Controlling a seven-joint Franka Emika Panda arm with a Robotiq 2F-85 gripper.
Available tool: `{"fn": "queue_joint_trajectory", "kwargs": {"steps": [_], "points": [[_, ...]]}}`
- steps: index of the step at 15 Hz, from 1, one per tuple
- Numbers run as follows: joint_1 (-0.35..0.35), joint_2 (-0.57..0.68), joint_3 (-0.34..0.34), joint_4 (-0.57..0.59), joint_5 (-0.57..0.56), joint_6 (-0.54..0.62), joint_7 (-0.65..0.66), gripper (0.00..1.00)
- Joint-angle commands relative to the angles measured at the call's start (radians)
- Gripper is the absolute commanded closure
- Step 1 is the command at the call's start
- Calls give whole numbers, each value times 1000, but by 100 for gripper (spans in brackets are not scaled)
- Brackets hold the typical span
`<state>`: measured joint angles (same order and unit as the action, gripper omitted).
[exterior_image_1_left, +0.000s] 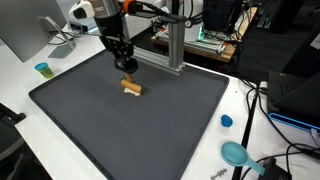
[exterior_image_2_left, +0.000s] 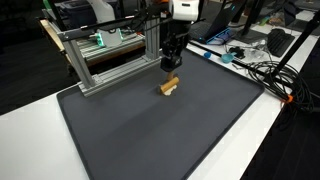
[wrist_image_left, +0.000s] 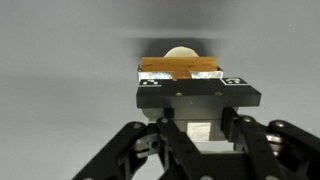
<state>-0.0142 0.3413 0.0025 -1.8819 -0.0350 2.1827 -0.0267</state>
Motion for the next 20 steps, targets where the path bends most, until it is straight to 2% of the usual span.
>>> {"fn": "queue_joint_trajectory", "kwargs": {"steps": [1, 11, 20], "points": [[-22, 49, -7, 38, 60, -22, 4, 78], [-13, 133, -23, 137, 65, -174, 95, 78], [-8, 168, -23, 192, 82, -244, 194, 78]]}}
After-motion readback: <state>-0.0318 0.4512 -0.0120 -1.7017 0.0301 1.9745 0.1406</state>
